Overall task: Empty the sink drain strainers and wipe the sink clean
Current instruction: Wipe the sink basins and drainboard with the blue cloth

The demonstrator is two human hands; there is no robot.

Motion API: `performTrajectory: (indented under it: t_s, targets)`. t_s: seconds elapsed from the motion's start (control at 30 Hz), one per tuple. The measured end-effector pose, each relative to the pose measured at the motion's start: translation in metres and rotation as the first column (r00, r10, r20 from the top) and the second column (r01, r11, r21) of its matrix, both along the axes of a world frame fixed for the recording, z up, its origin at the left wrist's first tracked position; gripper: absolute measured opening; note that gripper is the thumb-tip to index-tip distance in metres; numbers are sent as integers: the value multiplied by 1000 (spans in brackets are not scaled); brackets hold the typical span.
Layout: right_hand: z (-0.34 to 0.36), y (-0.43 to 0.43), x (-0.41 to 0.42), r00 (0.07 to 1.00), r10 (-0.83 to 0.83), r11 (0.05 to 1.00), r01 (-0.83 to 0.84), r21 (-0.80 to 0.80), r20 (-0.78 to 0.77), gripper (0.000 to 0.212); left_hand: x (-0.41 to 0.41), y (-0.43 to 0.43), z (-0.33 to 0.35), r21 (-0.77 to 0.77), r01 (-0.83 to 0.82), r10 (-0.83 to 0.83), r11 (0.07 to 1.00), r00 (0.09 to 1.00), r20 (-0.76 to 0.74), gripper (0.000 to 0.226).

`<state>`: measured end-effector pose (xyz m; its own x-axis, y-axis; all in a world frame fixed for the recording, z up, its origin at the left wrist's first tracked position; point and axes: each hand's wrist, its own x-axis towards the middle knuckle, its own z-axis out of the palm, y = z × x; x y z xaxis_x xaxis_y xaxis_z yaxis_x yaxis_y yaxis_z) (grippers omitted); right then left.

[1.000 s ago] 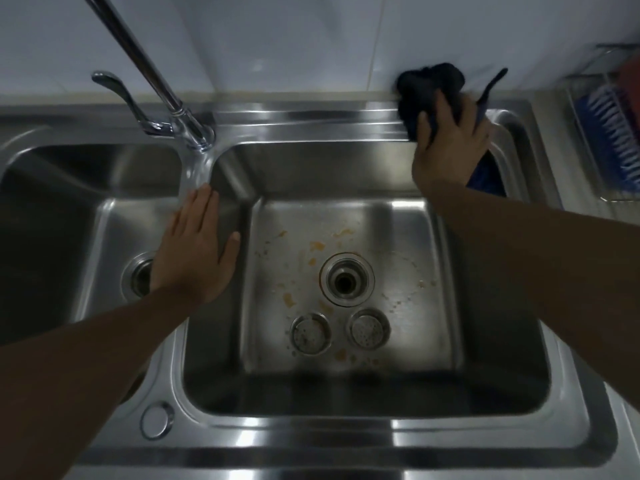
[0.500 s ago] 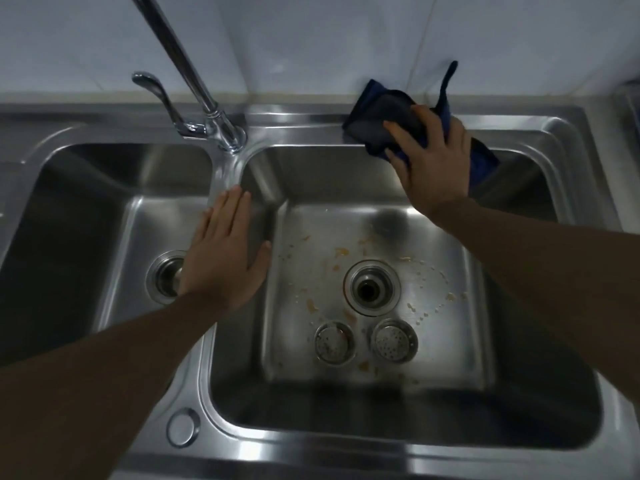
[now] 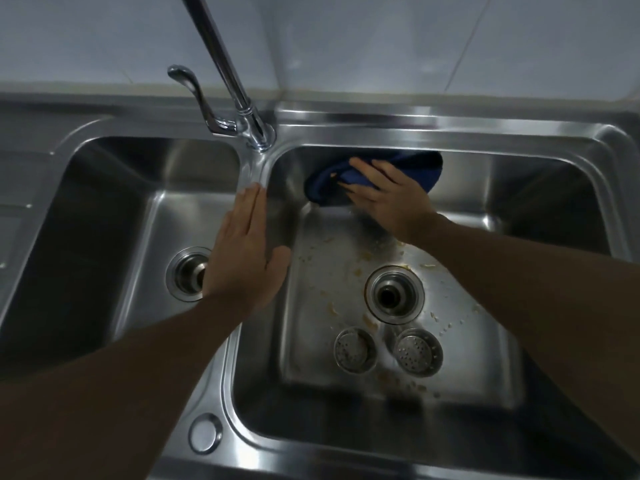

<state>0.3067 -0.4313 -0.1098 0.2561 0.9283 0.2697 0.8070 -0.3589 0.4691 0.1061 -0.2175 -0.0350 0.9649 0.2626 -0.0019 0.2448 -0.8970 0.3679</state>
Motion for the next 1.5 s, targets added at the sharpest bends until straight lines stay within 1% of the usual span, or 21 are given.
performTrajectory:
  t_s: [0.07, 0.13, 0.23, 0.37, 0.43, 0.47, 0.53, 0.6, 0.67, 0.73, 0.8, 0.83, 0.87, 0.97, 1.03, 1.1, 1.17, 1.27, 1.37, 1.43, 1.5]
  targets:
    - [-2, 8, -1, 1000, -6, 999, 7, -33, 24, 41, 1, 1, 0, 26, 9, -9, 1000, 1000, -20, 88]
    - [1, 38, -1, 999, 12, 1000, -13, 7, 38, 42, 1, 1, -1, 41, 11, -10, 999, 999, -31, 88]
    - [6, 71, -2, 997, 79, 996, -79, 46, -15, 40, 1, 2, -3, 36, 15, -14, 999, 999, -34, 87]
    - [-17, 13, -9, 990, -32, 997, 21, -78, -137, 41, 1, 3, -2, 43, 21, -19, 999, 999, -41, 89]
    - [-22, -27, -4, 981, -31, 991, 5, -131, -191, 38, 2, 2, -1, 74, 32, -28, 997, 998, -59, 91]
    - [-19, -37, 1, 985, -13, 990, -12, -142, -172, 36, 2, 2, -1, 87, 36, -30, 996, 997, -71, 93]
    - [-6, -32, 10, 991, 32, 994, -45, -104, -128, 35, 3, 1, 0, 109, 38, -28, 993, 995, -94, 94]
    - [6, -8, 10, 993, 61, 998, -62, -10, -103, 35, 3, 0, 1, 131, 38, -23, 991, 994, -111, 95]
    - [11, 9, 5, 997, 48, 998, -45, 50, -68, 42, 3, -1, 1, 145, 41, -25, 989, 993, -113, 96]
    - [8, 6, 4, 999, 5, 1000, -6, -16, -49, 43, 3, -1, 1, 157, 42, -24, 987, 993, -114, 95]
    - [-3, -16, 1, 999, -45, 984, 40, -173, -25, 42, 3, -1, 0, 164, 45, -25, 985, 992, -127, 95]
    - [-7, -28, 0, 996, -74, 970, 62, -236, -43, 42, 3, -1, 0, 167, 45, -24, 985, 991, -128, 96]
    - [-6, -37, 0, 994, -85, 966, 65, -249, -72, 42, 4, 0, 0, 173, 46, -24, 984, 992, -128, 96]
    - [6, -47, 8, 986, -55, 997, 46, -61, -155, 40, 4, 0, 0, 188, 51, -26, 981, 991, -132, 96]
    - [15, -52, 15, 989, -5, 999, 10, 34, -148, 37, 3, -1, 0, 190, 55, -29, 980, 990, -134, 96]
    - [18, -64, 17, 992, -19, 998, 26, 56, -122, 39, 3, -1, 1, 193, 57, -30, 980, 990, -137, 95]
    - [14, -89, 15, 981, -130, 990, 135, 30, -142, 45, 3, -1, 2, 192, 52, -27, 980, 991, -134, 95]
    - [7, -139, 7, 894, -335, 935, 355, 15, -297, 55, 4, -2, 2, 200, 59, -32, 978, 990, -135, 95]
    - [2, -166, -3, 781, -471, 847, 530, 38, -410, 52, 4, -3, 2, 216, 68, -37, 974, 989, -145, 95]
    - [0, -163, -16, 690, -534, 772, 633, 50, -489, 52, 4, -4, 3, 218, 66, -33, 974, 987, -155, 96]
    - [-10, -155, -29, 570, -596, 665, 745, 49, -566, 53, 5, -4, 3, 225, 66, -31, 972, 987, -157, 97]
